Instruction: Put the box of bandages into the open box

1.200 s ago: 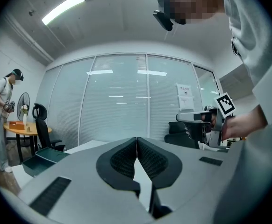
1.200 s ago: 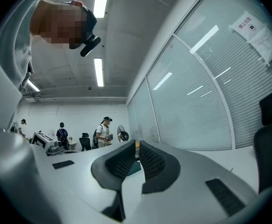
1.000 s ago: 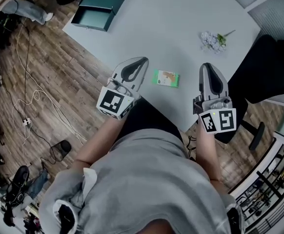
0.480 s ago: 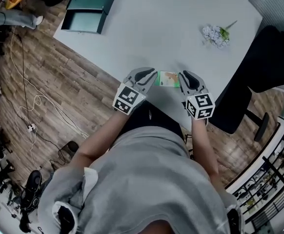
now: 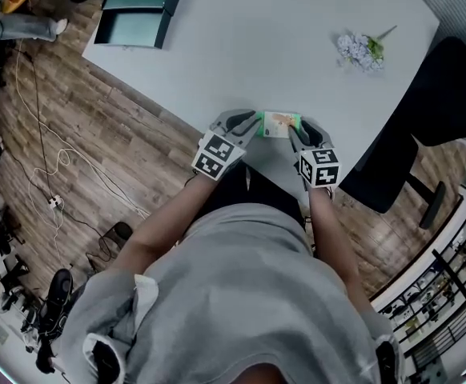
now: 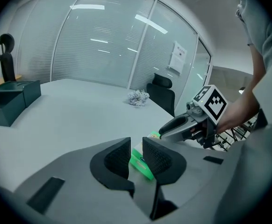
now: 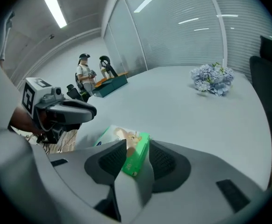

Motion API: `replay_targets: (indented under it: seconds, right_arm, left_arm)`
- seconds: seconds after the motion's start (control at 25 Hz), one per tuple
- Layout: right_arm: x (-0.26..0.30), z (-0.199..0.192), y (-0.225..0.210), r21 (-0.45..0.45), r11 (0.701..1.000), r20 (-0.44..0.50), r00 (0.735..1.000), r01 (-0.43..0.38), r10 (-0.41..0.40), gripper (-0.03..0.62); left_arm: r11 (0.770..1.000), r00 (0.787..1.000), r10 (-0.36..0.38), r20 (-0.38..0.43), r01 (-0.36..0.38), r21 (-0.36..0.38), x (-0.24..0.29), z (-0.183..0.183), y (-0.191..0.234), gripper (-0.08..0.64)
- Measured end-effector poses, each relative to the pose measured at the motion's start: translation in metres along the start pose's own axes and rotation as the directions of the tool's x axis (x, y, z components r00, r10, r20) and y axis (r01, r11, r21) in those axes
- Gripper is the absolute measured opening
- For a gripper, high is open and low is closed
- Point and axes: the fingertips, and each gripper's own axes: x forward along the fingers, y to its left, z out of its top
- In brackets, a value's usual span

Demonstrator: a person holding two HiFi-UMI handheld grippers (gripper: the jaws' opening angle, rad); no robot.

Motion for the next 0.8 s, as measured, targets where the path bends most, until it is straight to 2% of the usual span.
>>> replay_targets:
  seconds: [0.08,0.2,0.4,0.56,0.64,0.8]
  right_arm:
    - [0.000,-0.002,-0.005,0.056,0.998,0.008,1.000,0.001,-0.001,0.166]
    - [0.003,-0.005,-0.006,0.132,0.990,0.000,0.999,-0.048,0.049,0.161]
    - [0.003,-0.007,-0.012,0.261,0.957,0.033,0.992,-0.128,0.124,0.085]
    - [0.002,-0.007,-0.015,0.288,0.944,0.031,0.987,-0.159,0.157,0.072]
    - [0.001,-0.006,-0.015,0.292,0.943,0.027,0.986,-0.162,0.162,0.069]
    - [0.002,-0.006,-0.015,0.281,0.946,0.023,0.987,-0.160,0.160,0.071]
  left_arm:
    - [1.000,1.000,0.000,-0.011,0.000,-0.002,0.001,-0.003,0.000,0.084]
    - [1.000,1.000,0.001,-0.031,-0.002,-0.003,0.002,-0.008,0.001,0.084]
    - [0.999,0.999,0.017,-0.041,-0.019,-0.026,0.005,-0.015,0.000,0.083]
    - [0.999,0.998,0.016,-0.062,-0.018,-0.037,0.009,-0.020,-0.002,0.086]
    - [0.999,0.997,0.010,-0.071,-0.013,-0.049,0.012,-0.021,-0.004,0.109]
    - [0.996,0.989,-0.002,-0.145,-0.011,-0.085,0.019,-0.038,-0.007,0.159]
